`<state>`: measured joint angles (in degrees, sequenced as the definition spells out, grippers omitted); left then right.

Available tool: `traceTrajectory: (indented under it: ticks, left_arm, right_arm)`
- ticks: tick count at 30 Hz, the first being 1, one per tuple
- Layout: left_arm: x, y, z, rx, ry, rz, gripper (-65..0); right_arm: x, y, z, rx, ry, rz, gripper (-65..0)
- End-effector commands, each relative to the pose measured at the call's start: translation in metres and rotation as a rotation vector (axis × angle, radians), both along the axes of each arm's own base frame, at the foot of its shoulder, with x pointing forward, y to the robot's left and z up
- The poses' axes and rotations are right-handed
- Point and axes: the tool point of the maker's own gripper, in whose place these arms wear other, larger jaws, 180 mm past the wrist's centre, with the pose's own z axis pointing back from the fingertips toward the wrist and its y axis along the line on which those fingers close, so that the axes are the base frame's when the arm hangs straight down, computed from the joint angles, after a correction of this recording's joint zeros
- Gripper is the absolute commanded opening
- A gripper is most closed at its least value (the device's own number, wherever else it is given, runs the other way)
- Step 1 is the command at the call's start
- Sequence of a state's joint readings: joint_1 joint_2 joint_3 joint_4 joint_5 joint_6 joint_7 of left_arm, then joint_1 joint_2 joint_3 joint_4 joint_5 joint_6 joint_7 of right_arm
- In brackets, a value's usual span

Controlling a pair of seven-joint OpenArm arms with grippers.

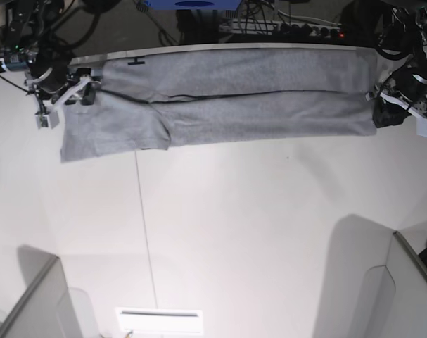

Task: Fold the T-shirt properly
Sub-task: 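Lay the hem down along the folded edge and open both grippers, then grasp both ends of the folded strip with both grippers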

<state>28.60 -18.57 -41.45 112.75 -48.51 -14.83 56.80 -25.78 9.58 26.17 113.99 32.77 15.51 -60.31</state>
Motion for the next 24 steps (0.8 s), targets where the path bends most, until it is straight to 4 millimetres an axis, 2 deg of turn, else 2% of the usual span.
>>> traceTrajectory:
  ticks: [1,4,7,9,10,11,13,17,21,24]
  left_arm:
    - [0.004,0.003,0.01,0.013,-0.032,-0.002,-33.2]
    - [0.007,0.003,0.012,0.011,-0.042,-0.002,-23.5]
    - [0.013,0.0,0.015,-0.001,-0.065,-0.002,-21.6]
    - [0.02,-0.006,0.014,-0.033,-0.092,0.017,-26.7]
    - [0.022,-0.01,0.013,-0.052,-0.104,0.03,-32.6]
    - [0.024,-0.012,0.011,-0.069,-0.11,0.04,-41.0]
    - [0.025,-0.013,0.006,-0.098,-0.111,0.061,-63.5]
    - [0.015,-0.006,-0.015,-0.044,-0.048,0.109,-65.0]
    - [-0.002,0.0,-0.038,0.05,0.043,0.156,-65.0]
    - [-0.001,-0.008,-0.049,0.086,0.083,0.137,-65.0]
  right_arm:
    - [0.006,-0.006,0.008,-0.012,-0.038,-0.004,-37.5]
    - [0.008,-0.014,0.012,-0.021,-0.051,-0.026,-40.8]
    - [0.024,-0.012,0.022,-0.023,-0.135,-0.02,-45.5]
    - [0.034,-0.003,0.021,-0.004,-0.185,-0.006,-52.7]
    - [0.038,-0.001,0.02,0.002,-0.2,-0.001,-58.1]
    - [0.043,-0.001,0.016,0.006,-0.205,0.007,-64.7]
    - [0.046,-0.001,0.003,0.023,-0.177,0.006,-65.0]
    - [0.051,-0.01,-0.017,0.014,-0.132,-0.02,-65.0]
    - [0.056,-0.022,-0.022,-0.09,-0.112,-0.015,-65.0]
    - [0.057,-0.025,-0.031,-0.137,-0.086,-0.024,-65.0]
